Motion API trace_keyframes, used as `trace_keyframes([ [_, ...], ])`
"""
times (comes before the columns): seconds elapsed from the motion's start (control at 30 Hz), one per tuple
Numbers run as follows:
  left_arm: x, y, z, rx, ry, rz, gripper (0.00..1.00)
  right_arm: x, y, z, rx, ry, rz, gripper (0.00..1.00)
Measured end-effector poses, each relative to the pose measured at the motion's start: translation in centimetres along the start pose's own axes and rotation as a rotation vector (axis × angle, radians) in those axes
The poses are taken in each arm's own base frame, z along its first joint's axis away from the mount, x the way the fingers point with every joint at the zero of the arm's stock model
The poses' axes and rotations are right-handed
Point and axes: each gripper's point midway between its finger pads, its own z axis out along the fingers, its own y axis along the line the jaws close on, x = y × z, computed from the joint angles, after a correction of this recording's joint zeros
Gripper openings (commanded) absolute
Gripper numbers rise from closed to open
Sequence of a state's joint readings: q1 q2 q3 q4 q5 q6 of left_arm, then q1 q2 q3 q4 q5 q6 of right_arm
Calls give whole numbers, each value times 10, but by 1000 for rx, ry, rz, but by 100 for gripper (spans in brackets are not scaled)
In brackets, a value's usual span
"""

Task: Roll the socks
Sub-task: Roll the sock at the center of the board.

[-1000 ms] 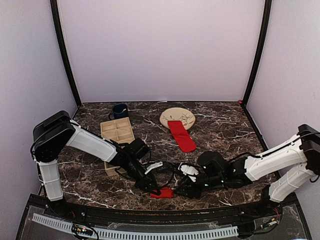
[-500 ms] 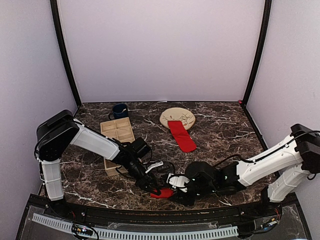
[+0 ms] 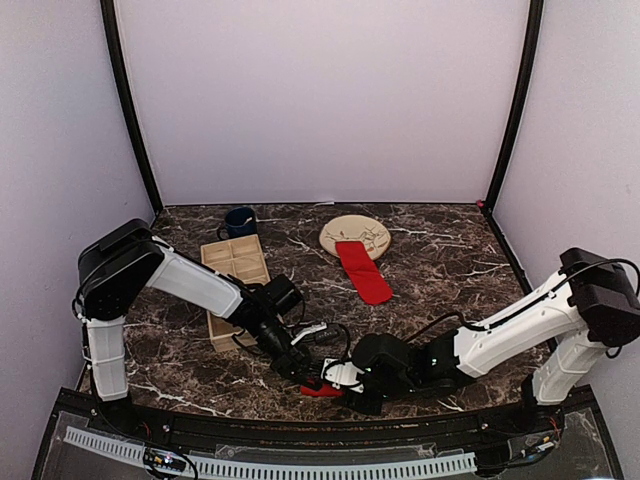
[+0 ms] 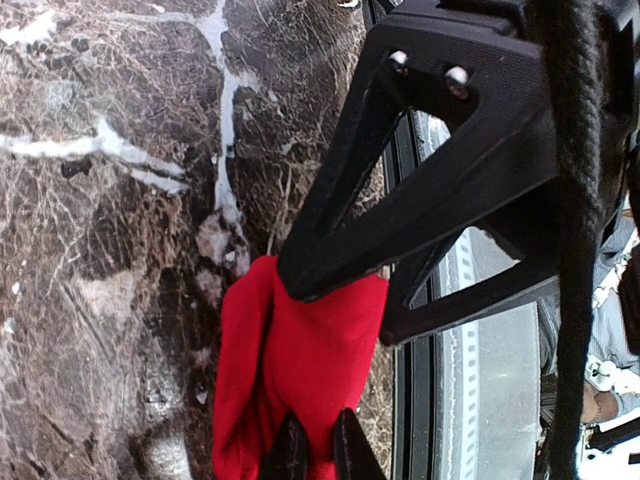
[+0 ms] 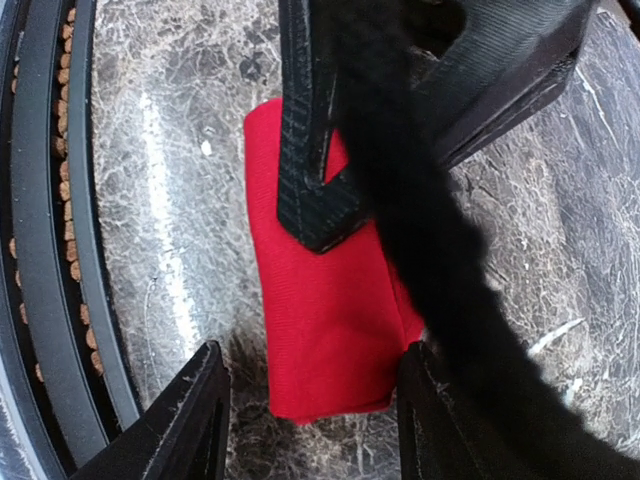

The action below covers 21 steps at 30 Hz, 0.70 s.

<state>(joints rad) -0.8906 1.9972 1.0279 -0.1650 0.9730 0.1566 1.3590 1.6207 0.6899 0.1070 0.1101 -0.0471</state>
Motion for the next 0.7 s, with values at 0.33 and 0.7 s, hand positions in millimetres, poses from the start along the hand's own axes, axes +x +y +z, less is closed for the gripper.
trace_keyframes([
  [0.33, 1, 0, 0, 12, 3, -4, 0, 4, -2, 9, 22, 28, -48, 38],
  [0.7, 2, 0, 0, 20, 9, -20, 23, 1, -3, 15, 36, 40, -67, 8],
])
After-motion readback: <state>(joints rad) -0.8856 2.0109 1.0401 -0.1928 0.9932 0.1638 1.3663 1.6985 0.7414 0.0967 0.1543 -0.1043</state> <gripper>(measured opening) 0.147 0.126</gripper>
